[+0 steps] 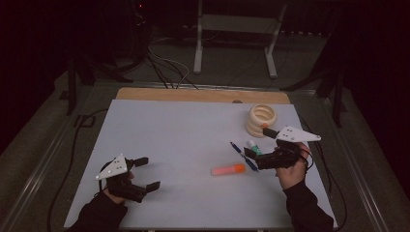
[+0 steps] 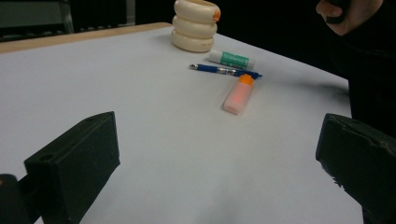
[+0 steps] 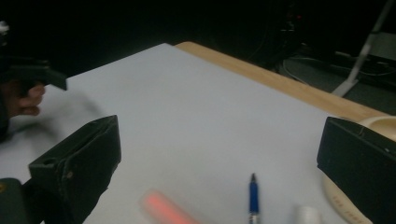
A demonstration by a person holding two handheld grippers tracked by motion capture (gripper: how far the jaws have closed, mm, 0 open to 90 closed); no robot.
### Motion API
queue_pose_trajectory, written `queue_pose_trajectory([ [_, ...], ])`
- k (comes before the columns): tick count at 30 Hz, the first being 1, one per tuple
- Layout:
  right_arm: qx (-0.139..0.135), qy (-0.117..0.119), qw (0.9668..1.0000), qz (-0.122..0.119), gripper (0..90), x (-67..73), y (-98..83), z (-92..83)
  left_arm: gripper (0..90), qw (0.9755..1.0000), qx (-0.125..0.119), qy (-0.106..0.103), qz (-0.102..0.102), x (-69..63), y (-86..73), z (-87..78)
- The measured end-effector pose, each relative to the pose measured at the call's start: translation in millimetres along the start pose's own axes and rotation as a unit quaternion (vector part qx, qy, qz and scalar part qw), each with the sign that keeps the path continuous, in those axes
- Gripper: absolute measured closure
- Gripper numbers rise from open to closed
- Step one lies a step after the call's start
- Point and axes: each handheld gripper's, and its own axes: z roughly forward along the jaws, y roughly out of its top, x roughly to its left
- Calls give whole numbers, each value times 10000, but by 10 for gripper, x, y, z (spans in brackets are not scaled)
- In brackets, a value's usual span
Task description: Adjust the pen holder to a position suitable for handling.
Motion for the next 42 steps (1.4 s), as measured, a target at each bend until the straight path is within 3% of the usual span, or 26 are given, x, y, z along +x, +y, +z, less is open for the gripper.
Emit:
queue_pose_trajectory([
  [19,-48,-500,9986,141,0,-380,140,34,1,10000,38,-25,12,4,-5,5],
  [29,-3,-738,9964,406,0,-640,153,86,1,10000,8,-10,-12,6,-1,0],
  [38,-91,-772,9947,669,0,-829,128,115,1,10000,44,-14,17,1,-7,3],
  [42,-199,-957,9912,897,0,-1001,114,127,1,10000,32,-13,13,0,-6,1],
])
